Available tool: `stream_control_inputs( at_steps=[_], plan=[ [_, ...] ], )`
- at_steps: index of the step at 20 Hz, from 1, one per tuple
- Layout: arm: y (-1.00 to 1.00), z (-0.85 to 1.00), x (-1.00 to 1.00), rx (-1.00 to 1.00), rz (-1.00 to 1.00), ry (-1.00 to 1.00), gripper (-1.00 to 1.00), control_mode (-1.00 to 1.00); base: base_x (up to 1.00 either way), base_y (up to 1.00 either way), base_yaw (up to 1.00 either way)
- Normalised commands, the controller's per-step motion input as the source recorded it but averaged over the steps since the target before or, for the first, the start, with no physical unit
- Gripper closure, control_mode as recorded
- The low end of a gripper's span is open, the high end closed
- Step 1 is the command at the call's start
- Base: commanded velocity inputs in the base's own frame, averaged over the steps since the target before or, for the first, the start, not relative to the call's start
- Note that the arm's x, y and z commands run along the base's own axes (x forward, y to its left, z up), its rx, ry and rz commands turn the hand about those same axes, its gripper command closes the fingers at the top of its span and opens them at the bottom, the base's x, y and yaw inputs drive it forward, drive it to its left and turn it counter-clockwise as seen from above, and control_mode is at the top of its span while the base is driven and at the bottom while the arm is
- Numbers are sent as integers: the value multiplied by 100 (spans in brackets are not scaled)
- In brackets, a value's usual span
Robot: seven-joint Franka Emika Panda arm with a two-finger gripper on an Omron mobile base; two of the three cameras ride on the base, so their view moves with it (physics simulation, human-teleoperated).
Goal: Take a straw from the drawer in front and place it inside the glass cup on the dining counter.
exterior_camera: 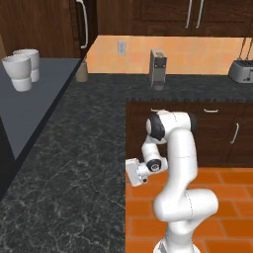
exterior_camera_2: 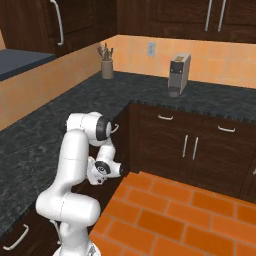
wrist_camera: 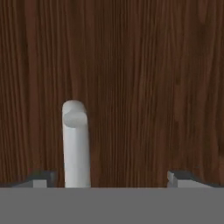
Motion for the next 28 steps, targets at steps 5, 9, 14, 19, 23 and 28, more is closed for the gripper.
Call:
stream_control_inputs(
  at_steps=[5, 9, 14, 19, 23, 28],
  plan=[
    [20, -39, 12, 0, 0, 0, -100, -100, 0, 0, 0],
    [25, -10, -2, 0, 0, -4, 100, -100, 0, 0, 0],
    [-19, 0, -17, 0, -2, -8, 100, -100, 0, 0, 0],
    [-77, 0, -27, 0, -3, -3, 100, -100, 0, 0, 0],
    [-100, 0, -33, 0, -2, -2, 100, -100, 0, 0, 0],
    [-100, 1, -25, 0, -4, 0, 100, -100, 0, 0, 0]
  ],
)
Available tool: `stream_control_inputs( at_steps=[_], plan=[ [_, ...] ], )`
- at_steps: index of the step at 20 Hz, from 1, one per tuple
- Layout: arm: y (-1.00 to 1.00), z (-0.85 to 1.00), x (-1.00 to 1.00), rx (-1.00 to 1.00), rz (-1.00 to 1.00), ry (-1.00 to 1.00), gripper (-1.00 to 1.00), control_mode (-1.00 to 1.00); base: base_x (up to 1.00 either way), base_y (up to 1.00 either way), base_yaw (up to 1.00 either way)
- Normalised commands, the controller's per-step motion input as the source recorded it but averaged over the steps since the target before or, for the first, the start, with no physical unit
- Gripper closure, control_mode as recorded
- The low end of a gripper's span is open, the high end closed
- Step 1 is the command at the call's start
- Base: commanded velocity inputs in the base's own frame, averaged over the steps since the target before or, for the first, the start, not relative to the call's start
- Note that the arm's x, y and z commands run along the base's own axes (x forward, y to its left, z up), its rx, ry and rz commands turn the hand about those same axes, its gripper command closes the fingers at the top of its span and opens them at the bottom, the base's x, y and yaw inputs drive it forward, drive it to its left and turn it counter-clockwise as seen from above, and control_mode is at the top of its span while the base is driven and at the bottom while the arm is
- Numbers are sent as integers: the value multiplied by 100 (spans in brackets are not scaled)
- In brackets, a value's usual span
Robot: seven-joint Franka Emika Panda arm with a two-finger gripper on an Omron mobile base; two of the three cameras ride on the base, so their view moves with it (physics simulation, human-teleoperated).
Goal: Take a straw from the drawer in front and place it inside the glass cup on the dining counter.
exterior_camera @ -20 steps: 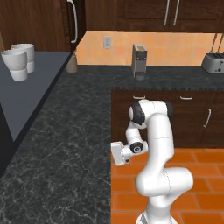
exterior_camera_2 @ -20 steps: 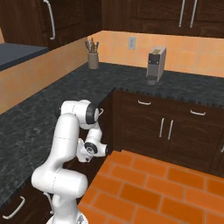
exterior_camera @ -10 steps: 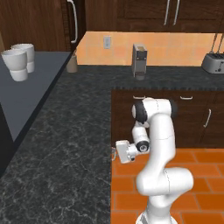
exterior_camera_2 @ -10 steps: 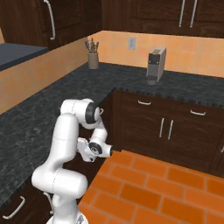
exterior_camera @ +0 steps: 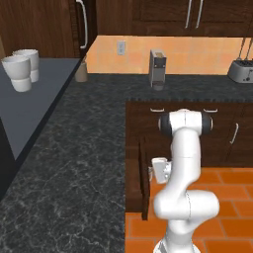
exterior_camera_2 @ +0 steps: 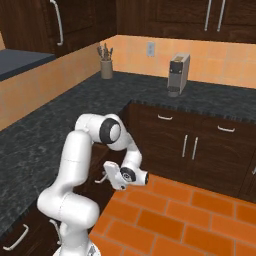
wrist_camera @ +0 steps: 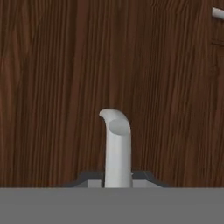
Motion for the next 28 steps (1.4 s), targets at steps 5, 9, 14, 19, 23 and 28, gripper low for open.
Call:
stream_control_inputs(
  at_steps=[5, 9, 14, 19, 23, 28],
  plan=[
    [-100, 3, -11, 0, -6, 0, 100, -100, 0, 0, 0],
    [-100, 0, -5, 0, -7, 0, 100, -100, 0, 0, 0],
    [-100, 0, -1, 0, -5, 0, 100, -100, 0, 0, 0],
    [-100, 0, 0, 0, -2, 0, -100, -100, 0, 0, 0],
    [-51, -1, 0, -11, 0, 0, -100, -100, 0, 0, 0],
    [-2, 41, 0, -22, 0, 0, -100, -100, 0, 0, 0]
  ],
)
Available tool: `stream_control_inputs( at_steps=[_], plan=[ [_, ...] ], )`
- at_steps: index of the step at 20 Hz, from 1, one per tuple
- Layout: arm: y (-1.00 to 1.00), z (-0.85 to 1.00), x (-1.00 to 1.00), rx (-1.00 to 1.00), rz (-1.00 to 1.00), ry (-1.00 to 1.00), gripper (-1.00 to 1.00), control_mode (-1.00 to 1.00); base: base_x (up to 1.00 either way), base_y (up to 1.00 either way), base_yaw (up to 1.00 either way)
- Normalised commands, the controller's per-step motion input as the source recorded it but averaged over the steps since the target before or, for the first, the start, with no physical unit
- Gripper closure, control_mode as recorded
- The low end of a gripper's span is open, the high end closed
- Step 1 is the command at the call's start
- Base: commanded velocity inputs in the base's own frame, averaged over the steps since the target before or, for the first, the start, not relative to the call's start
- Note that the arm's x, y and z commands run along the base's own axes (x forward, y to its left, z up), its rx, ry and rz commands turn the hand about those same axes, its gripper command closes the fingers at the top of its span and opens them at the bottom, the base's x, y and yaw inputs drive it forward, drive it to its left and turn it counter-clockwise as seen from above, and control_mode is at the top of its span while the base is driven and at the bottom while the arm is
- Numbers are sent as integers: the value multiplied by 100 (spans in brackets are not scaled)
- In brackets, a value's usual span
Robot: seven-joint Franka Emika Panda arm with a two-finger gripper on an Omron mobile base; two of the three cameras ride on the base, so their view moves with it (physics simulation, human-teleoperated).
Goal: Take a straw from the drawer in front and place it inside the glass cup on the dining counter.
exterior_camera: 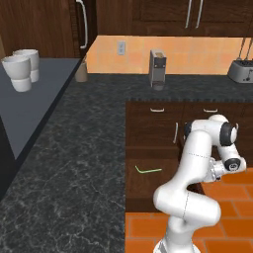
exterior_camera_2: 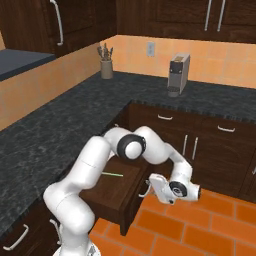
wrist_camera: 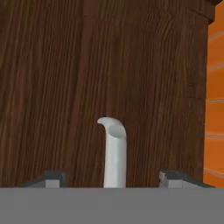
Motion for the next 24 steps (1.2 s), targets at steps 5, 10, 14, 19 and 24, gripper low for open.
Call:
stream_control_inputs(
  at_steps=[5, 10, 14, 19, 24],
  plan=[
    [0, 100, -12, -11, -2, 0, -100, -100, 0, 0, 0],
    [33, 100, -14, -25, -1, 0, -100, -100, 0, 0, 0],
    [81, 75, -1, -39, 0, 7, -100, -100, 0, 0, 0],
    [86, 25, 16, -46, -5, 18, -100, -100, 0, 0, 0],
    [47, -16, 39, -31, -12, 22, -100, -100, 0, 0, 0]
  ],
)
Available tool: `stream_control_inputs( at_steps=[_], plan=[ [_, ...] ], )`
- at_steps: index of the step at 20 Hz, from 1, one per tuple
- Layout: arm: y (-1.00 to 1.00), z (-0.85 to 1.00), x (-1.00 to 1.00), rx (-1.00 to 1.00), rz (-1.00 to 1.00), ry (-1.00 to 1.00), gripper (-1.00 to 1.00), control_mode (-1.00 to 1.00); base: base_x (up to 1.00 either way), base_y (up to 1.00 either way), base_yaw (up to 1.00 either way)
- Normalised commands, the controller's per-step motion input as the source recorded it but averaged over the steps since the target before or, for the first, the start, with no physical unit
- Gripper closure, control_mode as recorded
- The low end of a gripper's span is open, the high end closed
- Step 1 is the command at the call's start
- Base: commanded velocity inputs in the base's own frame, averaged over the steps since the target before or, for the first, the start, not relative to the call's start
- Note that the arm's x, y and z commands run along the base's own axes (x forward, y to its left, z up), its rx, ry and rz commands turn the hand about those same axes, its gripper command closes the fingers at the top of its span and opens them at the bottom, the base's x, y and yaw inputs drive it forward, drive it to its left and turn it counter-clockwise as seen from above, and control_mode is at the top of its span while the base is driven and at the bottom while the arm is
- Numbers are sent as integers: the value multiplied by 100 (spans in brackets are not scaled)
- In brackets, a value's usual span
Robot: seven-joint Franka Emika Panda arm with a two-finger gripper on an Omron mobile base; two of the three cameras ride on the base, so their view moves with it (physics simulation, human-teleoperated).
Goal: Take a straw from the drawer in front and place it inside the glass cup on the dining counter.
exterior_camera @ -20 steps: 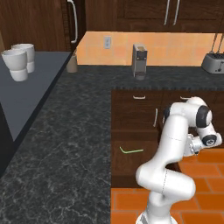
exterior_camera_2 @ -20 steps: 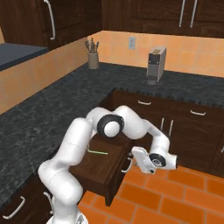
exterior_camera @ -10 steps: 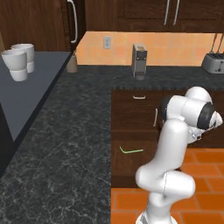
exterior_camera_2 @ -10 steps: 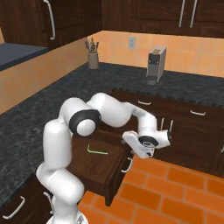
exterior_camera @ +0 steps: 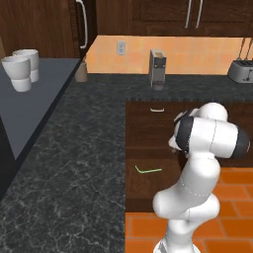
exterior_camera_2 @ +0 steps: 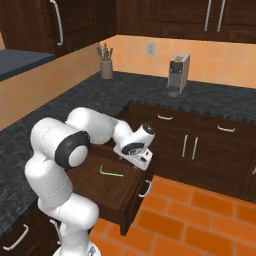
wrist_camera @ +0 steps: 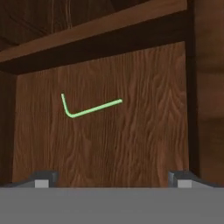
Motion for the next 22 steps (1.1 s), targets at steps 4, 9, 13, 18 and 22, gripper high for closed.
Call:
stream_control_inputs(
  at_steps=[4, 9, 13, 18, 22],
  plan=[
    [9, -41, 49, -19, -12, 20, -100, -100, 0, 0, 0],
    [0, -56, 36, -10, -7, 15, -100, -100, 0, 0, 0],
    [-9, -56, 8, -10, -5, 5, -100, -100, 0, 0, 0],
    [-25, -56, 6, -11, -2, 0, -100, -100, 0, 0, 0],
    [-62, -46, 0, -10, -2, 0, -100, -100, 0, 0, 0]
  ],
)
